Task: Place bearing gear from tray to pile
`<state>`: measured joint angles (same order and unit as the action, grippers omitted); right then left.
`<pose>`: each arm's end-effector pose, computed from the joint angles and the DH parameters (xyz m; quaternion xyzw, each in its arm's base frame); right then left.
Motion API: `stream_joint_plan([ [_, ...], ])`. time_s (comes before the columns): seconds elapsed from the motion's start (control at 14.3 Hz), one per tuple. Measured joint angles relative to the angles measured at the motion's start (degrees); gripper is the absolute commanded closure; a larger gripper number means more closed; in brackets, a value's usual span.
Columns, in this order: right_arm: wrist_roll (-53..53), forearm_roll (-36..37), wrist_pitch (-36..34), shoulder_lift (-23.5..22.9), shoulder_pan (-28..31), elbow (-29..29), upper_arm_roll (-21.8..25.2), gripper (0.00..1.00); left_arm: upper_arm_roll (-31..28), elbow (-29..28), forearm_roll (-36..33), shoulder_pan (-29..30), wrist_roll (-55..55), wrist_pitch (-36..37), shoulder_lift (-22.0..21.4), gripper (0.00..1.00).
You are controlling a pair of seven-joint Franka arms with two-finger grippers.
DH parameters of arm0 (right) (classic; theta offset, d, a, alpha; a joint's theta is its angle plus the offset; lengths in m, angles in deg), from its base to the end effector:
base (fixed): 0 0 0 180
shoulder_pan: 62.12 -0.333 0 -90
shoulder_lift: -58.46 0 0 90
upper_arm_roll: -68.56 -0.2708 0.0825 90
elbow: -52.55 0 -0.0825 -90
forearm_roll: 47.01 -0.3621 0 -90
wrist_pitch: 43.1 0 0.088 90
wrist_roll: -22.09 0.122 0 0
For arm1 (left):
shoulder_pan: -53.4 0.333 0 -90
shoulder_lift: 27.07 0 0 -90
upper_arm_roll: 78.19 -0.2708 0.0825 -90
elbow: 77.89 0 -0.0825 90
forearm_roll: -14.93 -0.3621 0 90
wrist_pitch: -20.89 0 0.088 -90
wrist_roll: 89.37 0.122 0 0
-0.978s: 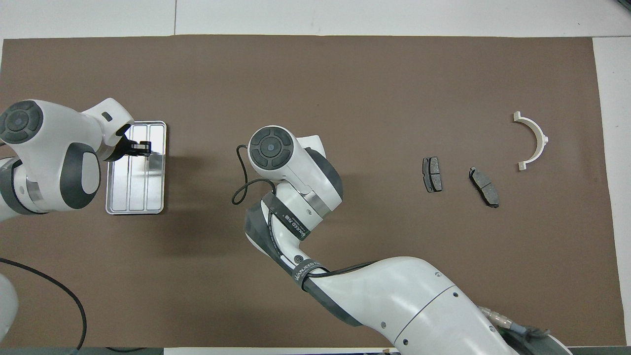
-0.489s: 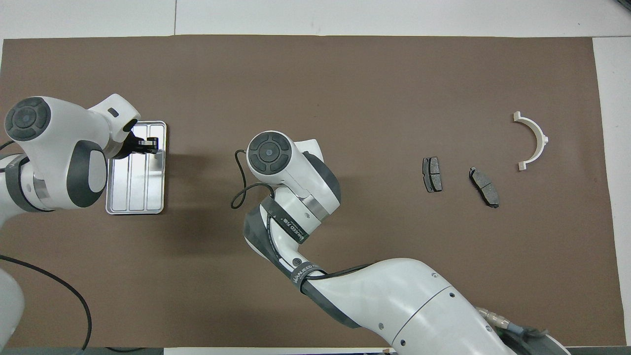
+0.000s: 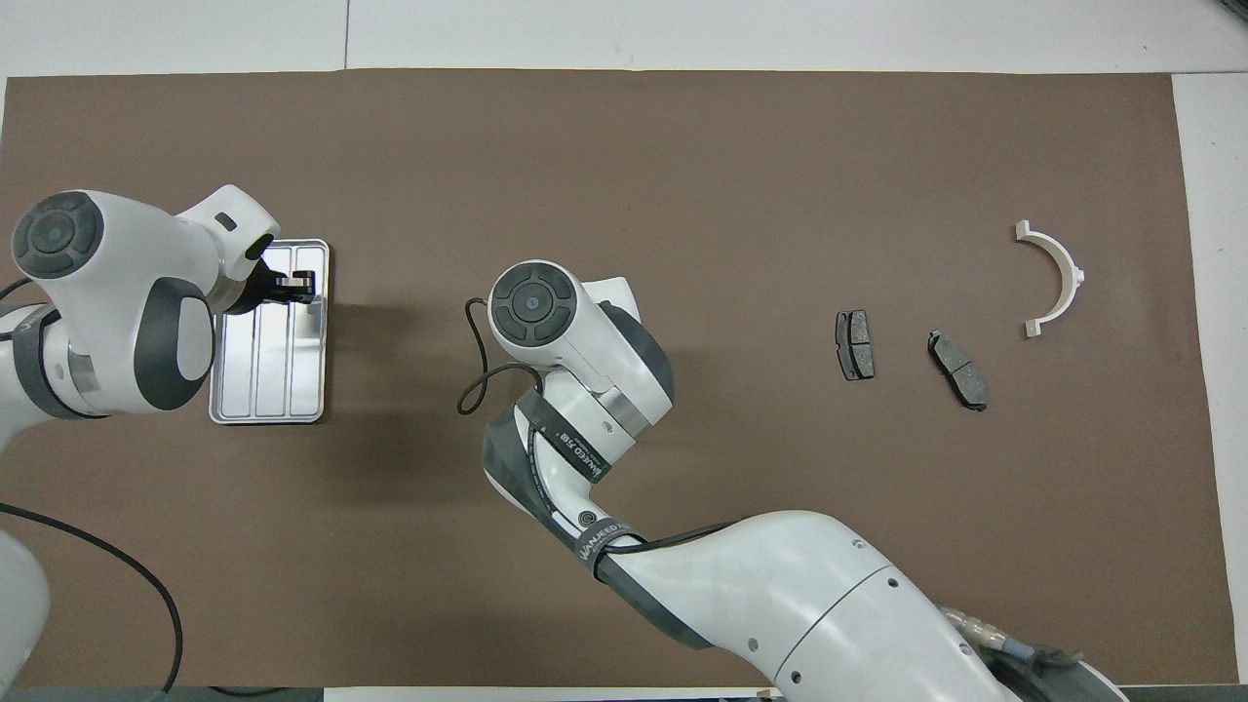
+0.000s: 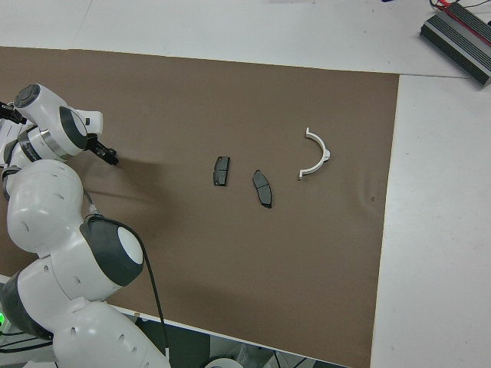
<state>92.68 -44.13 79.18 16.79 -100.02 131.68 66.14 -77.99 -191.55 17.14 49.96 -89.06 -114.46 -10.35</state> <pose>0.5281 0.4381 0.2465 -0.9672 0.2537 -0.0137 0.0067 0.5832 -0.0380 0.2830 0.9987 -0.0212 0.0429 0.0159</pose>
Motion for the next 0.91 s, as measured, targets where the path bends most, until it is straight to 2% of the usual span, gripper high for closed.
stream_joint_plan([
  [0.14, 0.0, 0.0, 0.0, 0.08, 0.02, 0.01, 0.0, 0.72, -0.24, 0.0, 0.0, 0.07, 0.99, 0.0, 0.0, 1.0],
  [0.28, -0.01, 0.0, -0.07, 0.5, 0.07, 0.15, 0.03, 1.0, -0.1, 0.0, 0.0, -0.02, 0.87, 0.0, 0.0, 1.0],
  [0.56, -0.01, 0.0, -0.04, 0.61, 0.06, 0.27, 0.02, 1.0, 0.21, 0.0, 0.03, -0.82, -0.99, 0.0, 0.0, 1.0],
  [0.91, -0.03, 0.02, -2.61, 0.78, 0.53, -0.89, 0.24, 1.0, 0.34, 0.0, 0.03, -5.62, -7.75, -0.08, 0.0, 1.0],
])
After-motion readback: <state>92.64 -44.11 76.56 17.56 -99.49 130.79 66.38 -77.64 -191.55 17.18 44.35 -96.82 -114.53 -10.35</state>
